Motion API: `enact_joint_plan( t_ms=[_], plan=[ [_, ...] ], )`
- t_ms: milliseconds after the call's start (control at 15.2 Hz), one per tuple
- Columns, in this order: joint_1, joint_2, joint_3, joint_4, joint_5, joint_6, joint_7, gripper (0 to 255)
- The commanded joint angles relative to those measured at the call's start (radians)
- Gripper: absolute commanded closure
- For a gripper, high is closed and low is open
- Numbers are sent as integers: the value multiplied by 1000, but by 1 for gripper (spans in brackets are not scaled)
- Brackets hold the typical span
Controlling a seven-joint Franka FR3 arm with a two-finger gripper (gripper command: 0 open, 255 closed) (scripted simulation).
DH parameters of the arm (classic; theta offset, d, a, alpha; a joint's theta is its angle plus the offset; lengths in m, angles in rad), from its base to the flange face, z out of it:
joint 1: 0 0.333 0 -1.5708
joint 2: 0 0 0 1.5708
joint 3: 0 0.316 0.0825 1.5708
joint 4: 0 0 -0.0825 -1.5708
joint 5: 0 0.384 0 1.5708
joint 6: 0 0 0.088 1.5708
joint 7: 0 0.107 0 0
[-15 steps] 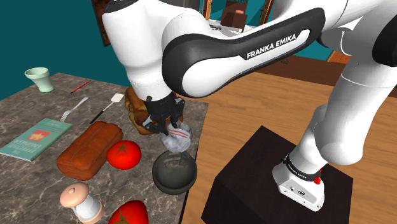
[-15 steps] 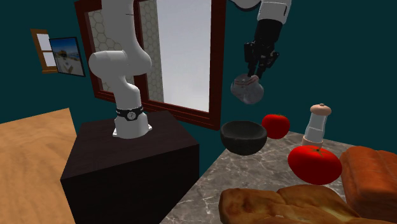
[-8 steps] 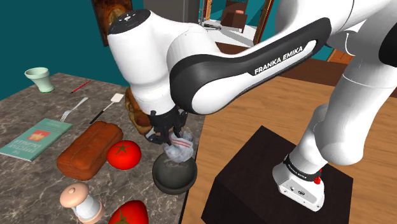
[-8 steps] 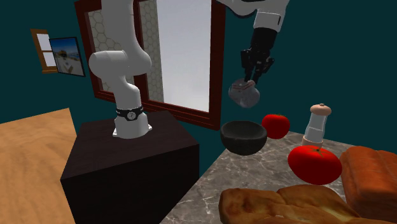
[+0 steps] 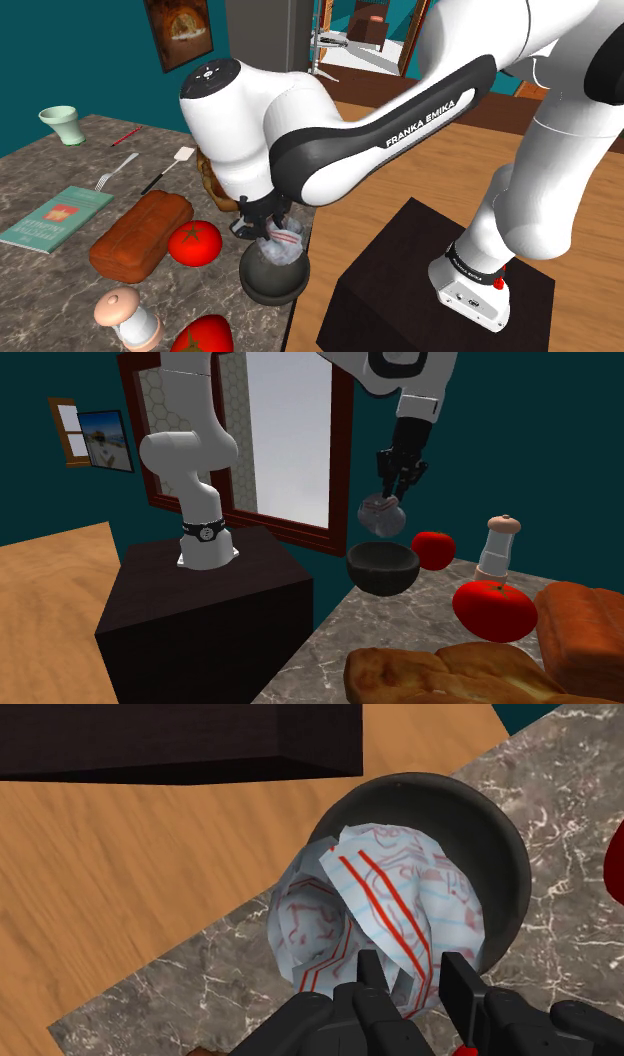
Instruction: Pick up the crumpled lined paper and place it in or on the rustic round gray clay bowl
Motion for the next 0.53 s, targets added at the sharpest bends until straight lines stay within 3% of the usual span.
enact_joint_plan(
  t_ms=[0, 462],
  plan=[
    [2, 12, -1, -16, -9, 26, 10, 255],
    [9, 57, -10, -62, -43, 103, 42, 255]
  ],
)
